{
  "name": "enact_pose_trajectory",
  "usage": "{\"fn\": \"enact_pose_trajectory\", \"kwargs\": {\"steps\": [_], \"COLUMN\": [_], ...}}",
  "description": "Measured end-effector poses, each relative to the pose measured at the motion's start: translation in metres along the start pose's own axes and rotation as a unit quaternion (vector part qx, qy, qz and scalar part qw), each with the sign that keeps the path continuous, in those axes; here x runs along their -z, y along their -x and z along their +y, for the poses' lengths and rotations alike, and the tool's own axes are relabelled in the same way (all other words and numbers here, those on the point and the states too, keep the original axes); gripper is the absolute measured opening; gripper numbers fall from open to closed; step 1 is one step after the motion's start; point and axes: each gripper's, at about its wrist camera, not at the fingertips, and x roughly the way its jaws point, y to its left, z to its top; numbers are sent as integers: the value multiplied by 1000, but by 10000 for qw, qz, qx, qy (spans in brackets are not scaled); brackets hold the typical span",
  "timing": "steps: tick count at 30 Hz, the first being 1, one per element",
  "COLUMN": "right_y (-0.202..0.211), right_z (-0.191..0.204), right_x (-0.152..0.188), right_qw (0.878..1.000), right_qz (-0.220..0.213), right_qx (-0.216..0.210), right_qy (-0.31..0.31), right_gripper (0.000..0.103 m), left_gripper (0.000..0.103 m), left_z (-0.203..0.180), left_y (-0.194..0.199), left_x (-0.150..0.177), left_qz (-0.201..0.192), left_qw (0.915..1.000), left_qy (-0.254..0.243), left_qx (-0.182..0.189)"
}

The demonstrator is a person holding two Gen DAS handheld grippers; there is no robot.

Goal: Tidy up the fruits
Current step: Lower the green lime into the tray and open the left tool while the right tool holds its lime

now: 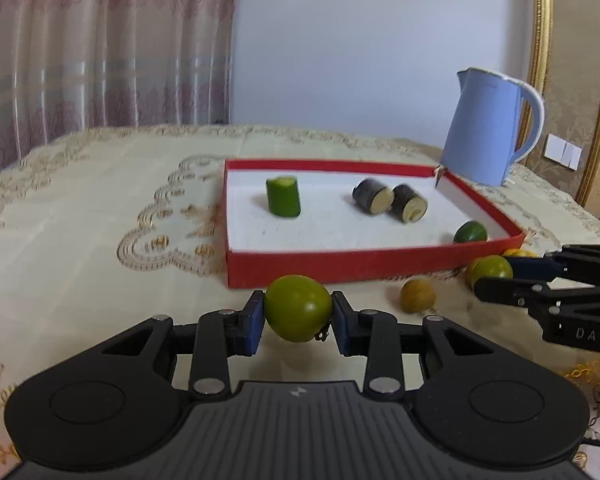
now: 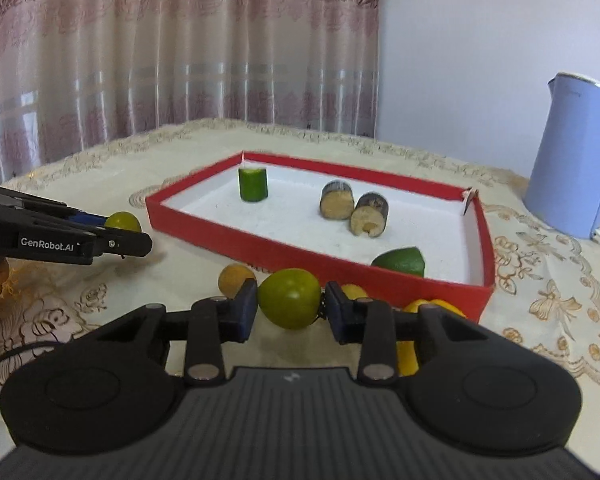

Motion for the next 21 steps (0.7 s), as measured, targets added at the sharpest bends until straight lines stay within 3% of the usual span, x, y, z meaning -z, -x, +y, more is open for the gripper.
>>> {"fn": "enact_pose_trajectory", "kwargs": {"steps": [8,21], "right_y": [9,17], "right_z": [1,-11], "right_x": [8,11], "right_qw": [9996,9971], "right_qz": [-169,-485], "right_qx": [170,328], "right_qy": [-164,-477], "right_gripper": [34,34], "left_gripper": [34,34], "left_z": [-16,-44], "left_y": [-10,-73], "left_x": [-25,-60], "left_qz": [-93,138], "left_qw": [9997,9977], "left_qy": [-228,-527], "left_qx": [-9,-393]}}
